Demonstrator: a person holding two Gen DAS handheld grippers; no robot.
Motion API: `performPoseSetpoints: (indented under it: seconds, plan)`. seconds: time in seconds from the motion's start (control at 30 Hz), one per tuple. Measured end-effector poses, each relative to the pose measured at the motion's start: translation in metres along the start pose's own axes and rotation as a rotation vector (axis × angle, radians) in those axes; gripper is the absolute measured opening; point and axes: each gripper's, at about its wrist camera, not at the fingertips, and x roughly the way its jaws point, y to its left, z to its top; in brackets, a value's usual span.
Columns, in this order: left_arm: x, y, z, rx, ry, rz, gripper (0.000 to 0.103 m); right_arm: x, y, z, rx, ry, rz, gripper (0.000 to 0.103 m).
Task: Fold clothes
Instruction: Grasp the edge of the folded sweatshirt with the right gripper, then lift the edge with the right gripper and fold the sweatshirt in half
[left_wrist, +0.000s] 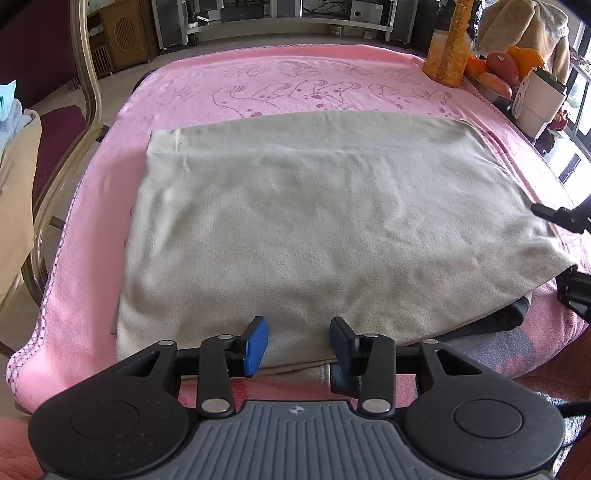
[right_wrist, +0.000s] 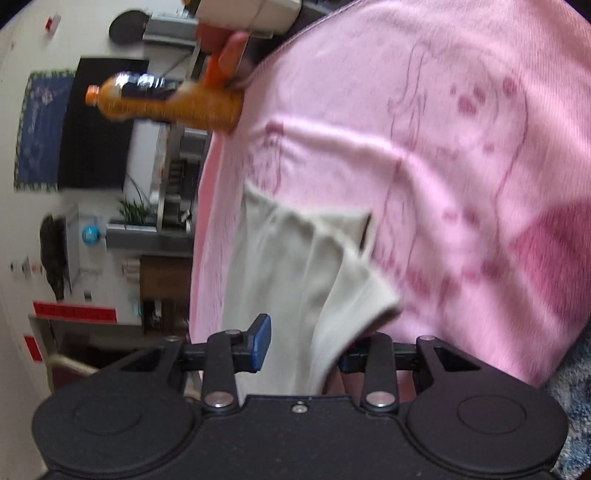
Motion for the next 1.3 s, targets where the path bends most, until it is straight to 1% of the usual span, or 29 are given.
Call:
performPoseSetpoints:
  seconds: [0.03,0.17,0.27,0.4,0.47,0.5,0.53,0.57,0.67,0.7,0.73,0.77,0.83,0.93,0.97,1.03,1.07,1.17,1.2,1.23,1.3]
  plan:
    - [0.000,0.000,0.000,-0.001,0.000,-0.001,0.042,0.001,-0.001,0.005,0.005,-0.008,0.004,0.035]
    - [0.000,0.000,0.000,-0.002,-0.001,-0.001,0.042,0.013,0.001,0.007,-0.051,0.075,0.030,0.035]
    - [0.000,0.000,0.001,-0.005,0.000,-0.002,0.042,0.014,0.002,0.008,-0.058,0.102,0.033,0.034]
    - [0.000,0.000,0.000,0.000,-0.002,-0.004,0.042,0.008,0.004,0.012,-0.078,0.009,-0.020,0.033]
    - [0.000,0.000,0.000,0.001,-0.002,-0.006,0.042,0.008,0.011,0.009,-0.117,-0.014,-0.067,0.031]
    - [0.000,0.000,0.000,0.001,-0.001,-0.007,0.042,0.008,0.014,0.008,-0.138,-0.025,-0.092,0.027]
    - [0.000,0.001,0.000,0.002,-0.002,-0.009,0.042,0.008,0.018,0.006,-0.159,-0.036,-0.117,0.015]
    - [0.000,0.001,0.000,0.001,-0.001,-0.011,0.042,0.008,0.022,0.004,-0.179,-0.047,-0.141,0.012]
    - [-0.002,0.002,0.000,0.015,0.003,-0.016,0.041,0.008,0.033,0.000,-0.242,-0.079,-0.215,0.010]
    - [-0.004,0.002,0.000,0.032,0.008,-0.018,0.038,0.008,0.037,-0.002,-0.262,-0.090,-0.240,0.010]
    - [-0.008,0.002,0.000,0.053,0.014,-0.018,0.035,0.008,0.044,-0.006,-0.301,-0.102,-0.262,0.010]
    - [-0.013,0.004,0.001,0.066,0.023,-0.003,0.030,0.008,0.052,-0.010,-0.342,-0.115,-0.284,0.010]
    - [-0.026,0.014,0.002,0.074,0.031,0.036,0.029,0.007,0.071,-0.020,-0.442,-0.142,-0.317,0.010]
    - [-0.035,0.049,0.007,0.009,0.044,0.090,0.029,0.006,0.097,-0.039,-0.587,-0.182,-0.346,0.010]
    - [-0.031,0.062,0.009,-0.017,0.062,0.122,0.029,0.006,0.105,-0.047,-0.638,-0.193,-0.347,0.010]
    - [-0.013,0.079,0.011,-0.044,0.135,0.187,0.023,0.007,0.120,-0.062,-0.738,-0.216,-0.347,0.010]
    - [0.000,0.083,0.010,-0.045,0.181,0.201,0.026,0.010,0.126,-0.070,-0.779,-0.222,-0.350,0.010]
    - [-0.001,0.084,0.011,-0.024,0.166,0.191,0.026,0.016,0.139,-0.087,-0.863,-0.228,-0.366,0.009]
    - [-0.003,0.084,0.011,-0.019,0.163,0.189,0.028,0.017,0.143,-0.092,-0.886,-0.233,-0.369,0.009]
    - [-0.008,0.087,0.011,-0.027,0.161,0.179,0.028,0.017,0.147,-0.097,-0.917,-0.239,-0.368,0.008]
    - [-0.026,0.095,0.012,-0.050,0.122,0.122,0.028,0.018,0.157,-0.111,-0.993,-0.247,-0.355,0.008]
